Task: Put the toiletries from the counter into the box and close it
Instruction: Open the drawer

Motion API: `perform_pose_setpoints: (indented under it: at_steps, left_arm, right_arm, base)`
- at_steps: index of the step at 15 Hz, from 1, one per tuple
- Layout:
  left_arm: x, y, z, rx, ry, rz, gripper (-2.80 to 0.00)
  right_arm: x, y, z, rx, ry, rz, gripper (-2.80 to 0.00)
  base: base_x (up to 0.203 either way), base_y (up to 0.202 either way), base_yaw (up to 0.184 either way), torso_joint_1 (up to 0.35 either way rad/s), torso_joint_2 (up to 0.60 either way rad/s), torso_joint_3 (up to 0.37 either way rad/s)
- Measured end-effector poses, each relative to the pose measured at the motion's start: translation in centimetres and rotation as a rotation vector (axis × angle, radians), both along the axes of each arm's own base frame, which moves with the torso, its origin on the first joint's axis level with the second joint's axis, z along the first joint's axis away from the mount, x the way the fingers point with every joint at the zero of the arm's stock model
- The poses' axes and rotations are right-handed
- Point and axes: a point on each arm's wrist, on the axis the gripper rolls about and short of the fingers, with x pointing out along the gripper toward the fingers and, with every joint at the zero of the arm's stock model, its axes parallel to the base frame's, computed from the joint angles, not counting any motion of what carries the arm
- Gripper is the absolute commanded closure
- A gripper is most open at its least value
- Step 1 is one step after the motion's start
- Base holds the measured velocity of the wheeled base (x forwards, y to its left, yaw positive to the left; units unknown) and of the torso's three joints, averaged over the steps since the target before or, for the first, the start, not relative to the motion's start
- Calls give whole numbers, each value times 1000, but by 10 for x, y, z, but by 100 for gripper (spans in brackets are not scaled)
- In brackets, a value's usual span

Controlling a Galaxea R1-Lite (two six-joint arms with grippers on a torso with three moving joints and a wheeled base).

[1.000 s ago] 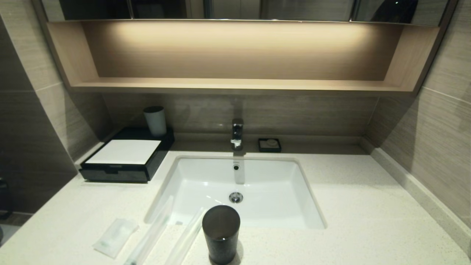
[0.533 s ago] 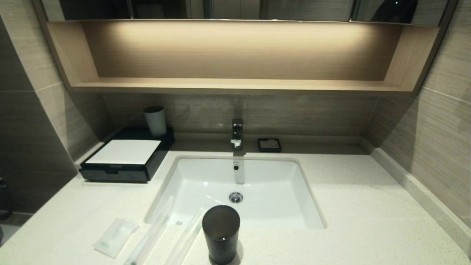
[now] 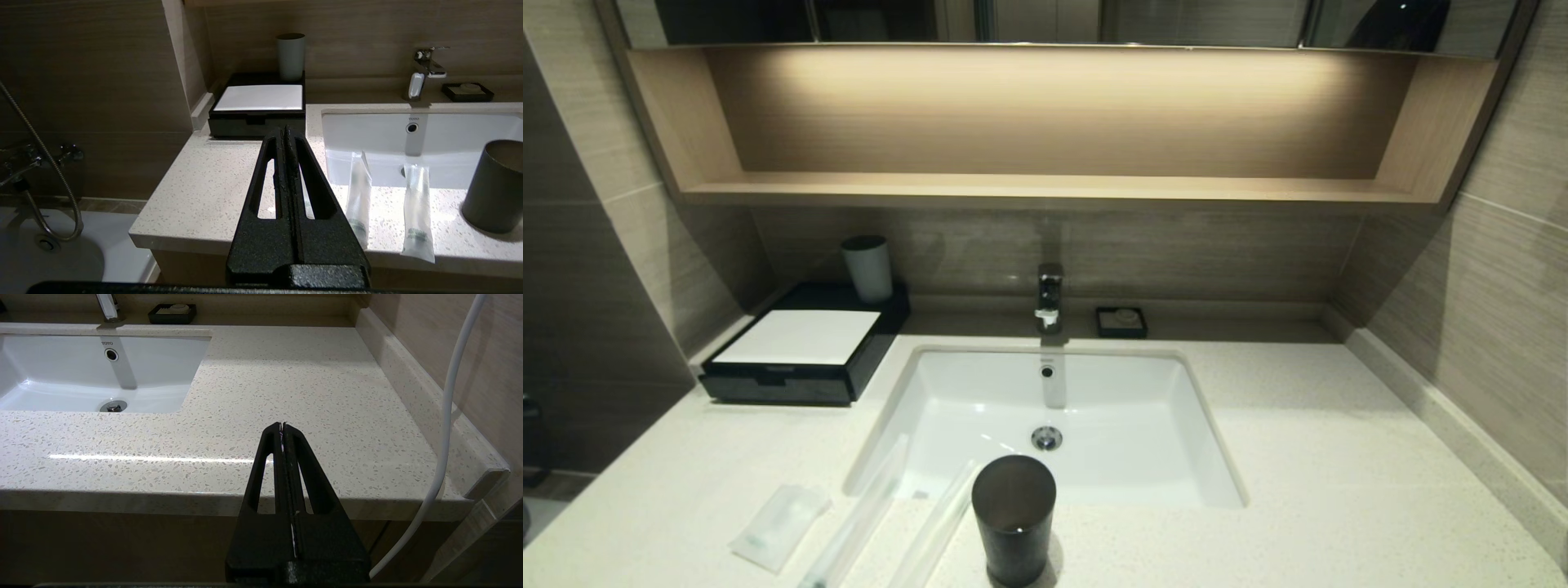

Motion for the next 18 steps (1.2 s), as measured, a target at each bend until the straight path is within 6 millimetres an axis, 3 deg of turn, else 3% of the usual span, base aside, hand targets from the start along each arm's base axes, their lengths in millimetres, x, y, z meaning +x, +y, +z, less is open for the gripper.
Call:
perform_pose_setpoints:
  at_steps: [6,18]
  left_arm:
    - [62,2,53,-12,-20,75,0]
    - [181,6,62,-34,299,121,0]
  right_arm:
    - [0,0,0,0,0,0,0]
    - [0,0,0,0,0,-1,0]
  base:
    - [0,0,0,0,0,0]
    - [0,0,0,0,0,0]
